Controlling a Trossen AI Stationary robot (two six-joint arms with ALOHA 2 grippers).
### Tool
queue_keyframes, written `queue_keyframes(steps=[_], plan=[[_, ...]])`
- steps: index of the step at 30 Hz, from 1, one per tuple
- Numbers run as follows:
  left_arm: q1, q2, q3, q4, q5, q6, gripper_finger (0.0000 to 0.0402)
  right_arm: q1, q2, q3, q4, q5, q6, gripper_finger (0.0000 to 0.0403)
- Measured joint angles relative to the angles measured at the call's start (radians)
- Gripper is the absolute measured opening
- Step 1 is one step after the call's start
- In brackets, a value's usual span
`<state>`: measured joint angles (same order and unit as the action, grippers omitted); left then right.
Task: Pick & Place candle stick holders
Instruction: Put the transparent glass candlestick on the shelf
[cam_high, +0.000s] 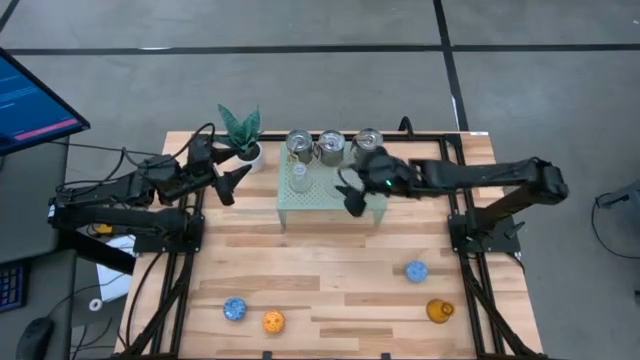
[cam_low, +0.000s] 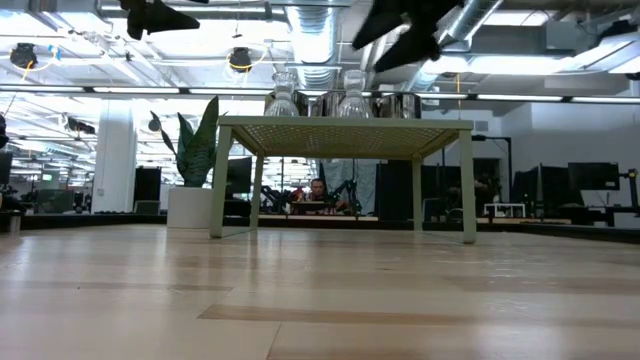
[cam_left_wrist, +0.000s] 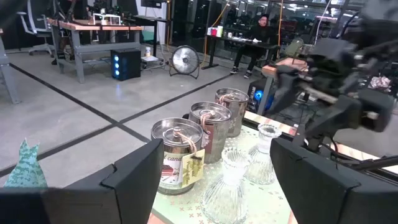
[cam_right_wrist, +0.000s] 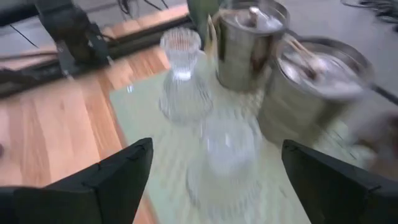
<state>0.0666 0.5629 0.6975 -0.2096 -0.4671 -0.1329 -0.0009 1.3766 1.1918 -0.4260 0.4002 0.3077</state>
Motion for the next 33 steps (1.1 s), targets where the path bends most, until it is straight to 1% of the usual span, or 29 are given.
queue_keyframes(steps=[3,5,6,8,12,15,17,19,23,26,29,33], plan=[[0.000,0.000,0.000,0.000,0.000,0.001,0.0296,0.094,-0.059,-0.035,-0.056,0.133,0.062,0.0330],[0.000,0.000,0.000,0.000,0.000,0.001,0.0296,0.148,-0.086,-0.088,-0.051,0.191,0.118,0.0306],[0.000,0.000,0.000,0.000,0.000,0.001,0.0296,0.167,-0.088,-0.118,-0.021,0.203,0.145,0.0289],[0.000,0.000,0.000,0.000,0.000,0.001,0.0296,0.189,-0.083,-0.189,0.054,0.203,0.183,0.0243],[0.000,0.000,0.000,0.000,-0.002,0.005,0.0296,0.193,-0.035,-0.288,0.268,0.204,0.186,0.0129],[0.000,0.000,0.000,0.000,-0.003,0.005,0.0296,0.178,0.012,-0.301,0.355,0.204,0.150,0.0050],[0.000,0.000,0.000,0.000,-0.004,0.005,0.0296,0.166,0.040,-0.302,0.393,0.203,0.112,0.0015],[0.000,0.000,0.000,0.000,-0.004,0.005,0.0296,0.153,0.055,-0.302,0.436,0.203,0.081,0.0009],[0.000,0.000,0.000,0.000,-0.004,0.005,0.0296,0.119,0.071,-0.303,0.456,0.197,0.075,0.0028],[0.000,0.000,0.000,0.000,-0.004,0.005,0.0296,0.093,0.070,-0.301,0.468,0.166,0.053,0.0030],[0.000,0.000,0.000,0.000,-0.004,0.005,0.0296,0.069,0.070,-0.301,0.469,0.135,0.028,0.0021],[0.000,0.000,0.000,-0.001,-0.004,0.023,0.0296,0.032,0.073,-0.301,0.493,0.070,-0.001,0.0005]])
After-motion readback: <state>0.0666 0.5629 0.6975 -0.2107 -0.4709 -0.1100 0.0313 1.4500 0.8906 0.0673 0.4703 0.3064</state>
